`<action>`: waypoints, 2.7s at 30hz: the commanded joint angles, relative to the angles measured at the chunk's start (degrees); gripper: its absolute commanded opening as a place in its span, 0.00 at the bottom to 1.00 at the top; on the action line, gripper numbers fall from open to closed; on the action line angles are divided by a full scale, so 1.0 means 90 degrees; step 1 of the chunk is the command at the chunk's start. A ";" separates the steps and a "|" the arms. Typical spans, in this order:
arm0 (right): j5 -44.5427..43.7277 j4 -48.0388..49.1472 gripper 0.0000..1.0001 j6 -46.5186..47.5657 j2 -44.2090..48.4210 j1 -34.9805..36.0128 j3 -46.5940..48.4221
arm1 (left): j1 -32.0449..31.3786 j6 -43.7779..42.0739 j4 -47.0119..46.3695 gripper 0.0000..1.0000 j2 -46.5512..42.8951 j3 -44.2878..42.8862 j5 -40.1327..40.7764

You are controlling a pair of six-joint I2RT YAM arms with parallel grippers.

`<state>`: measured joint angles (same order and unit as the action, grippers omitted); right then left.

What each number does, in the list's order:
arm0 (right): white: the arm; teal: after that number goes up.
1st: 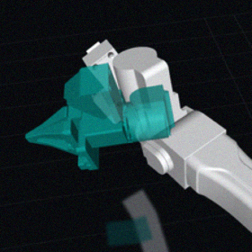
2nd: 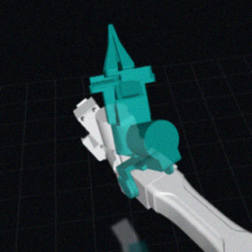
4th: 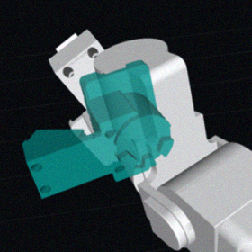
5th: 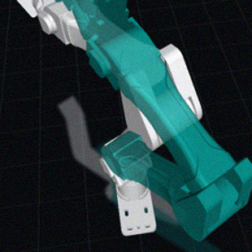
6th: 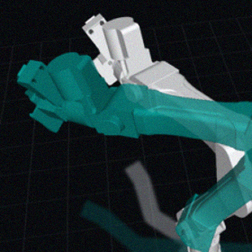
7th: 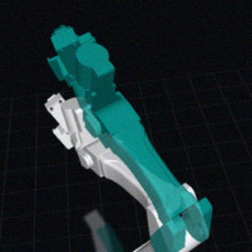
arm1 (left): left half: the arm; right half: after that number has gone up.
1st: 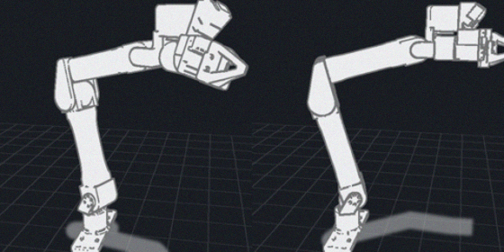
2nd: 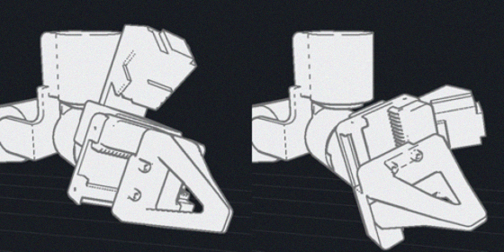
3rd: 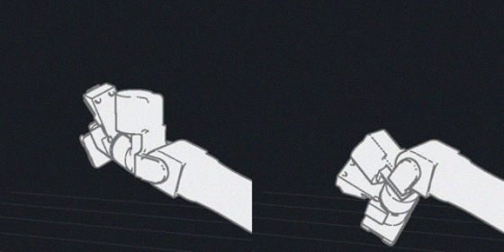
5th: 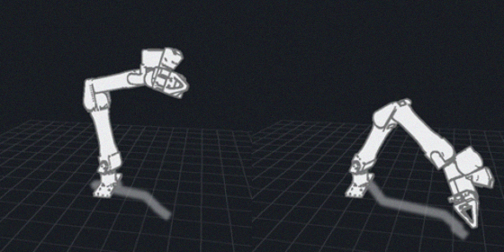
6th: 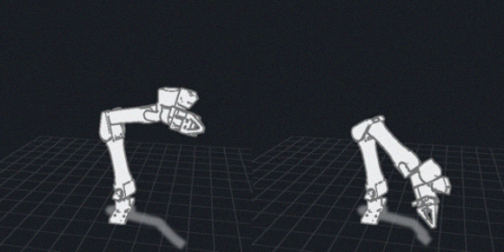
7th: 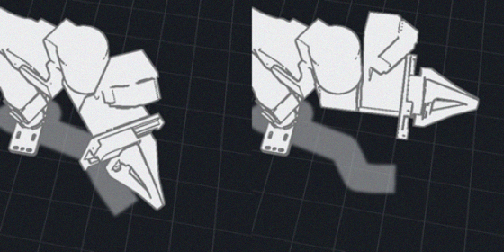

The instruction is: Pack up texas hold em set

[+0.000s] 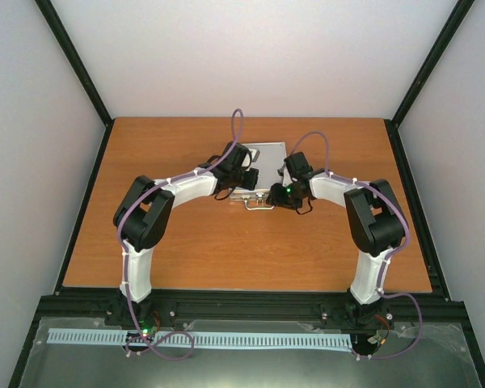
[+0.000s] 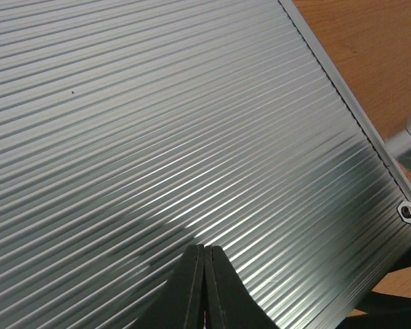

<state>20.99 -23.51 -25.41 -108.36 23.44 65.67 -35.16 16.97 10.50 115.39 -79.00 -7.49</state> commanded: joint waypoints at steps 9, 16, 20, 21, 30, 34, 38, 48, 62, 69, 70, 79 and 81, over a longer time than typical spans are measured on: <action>0.0496 0.0479 0.15 -0.0318 -0.0069 -0.0045 -0.0145 | -0.0068 0.0049 0.1508 0.01 0.0376 0.0471 0.0073; 0.1384 0.0477 0.15 -0.0657 0.0321 -0.0197 -0.0071 | -0.0068 0.0053 0.1460 0.01 0.0438 0.0489 0.0019; 0.1803 0.0352 0.15 -0.0761 0.0380 -0.0263 0.0073 | -0.0068 0.0048 0.1418 0.01 0.0430 0.0529 0.0011; 0.1899 0.0326 0.15 -0.0800 0.0414 -0.0277 0.0109 | -0.0068 0.0048 0.1412 0.01 0.0426 0.0542 0.0011; 0.2146 0.0002 0.16 -0.0900 0.0765 -0.0353 0.0366 | -0.0068 0.0081 0.1289 0.01 0.0435 0.0631 -0.0069; 0.2220 0.0032 0.16 -0.0989 0.0848 -0.0366 0.0368 | -0.0065 0.0091 0.1271 0.01 0.0447 0.0624 -0.0079; 0.2218 0.0030 0.25 -0.0976 0.0818 -0.0371 0.0359 | -0.0061 0.0105 0.1234 0.01 0.0444 0.0673 -0.0085; 0.2046 0.0210 0.40 -0.0855 0.0689 -0.0368 0.0033 | -0.0068 0.0132 0.1143 0.01 0.0560 0.0789 -0.0102; 0.1766 0.0308 0.40 -0.0601 0.0126 -0.0368 0.0382 | -0.0068 0.0106 0.1193 0.01 0.0594 0.0741 -0.0084; 0.1437 0.0236 0.40 -0.0240 0.0397 -0.0368 0.0364 | -0.0068 0.0129 0.1152 0.01 0.0692 0.0715 -0.0173; 0.1574 0.0230 0.40 -0.0239 0.0374 -0.0368 0.0393 | -0.0061 0.0129 0.1170 0.01 0.0691 0.0703 -0.0167; 0.1892 0.0152 0.40 -0.0188 0.1328 -0.0354 -0.0034 | -0.0068 0.0104 0.1242 0.01 0.0673 0.0594 -0.0098; 0.1935 -0.0015 0.40 -0.0077 0.1531 -0.0318 -0.0120 | -0.0068 0.0090 0.1260 0.01 0.0684 0.0541 -0.0111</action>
<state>36.97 -23.38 -28.42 -100.03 20.01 65.87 -35.16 17.76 7.53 115.09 -77.01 -8.78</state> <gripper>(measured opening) 0.400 0.011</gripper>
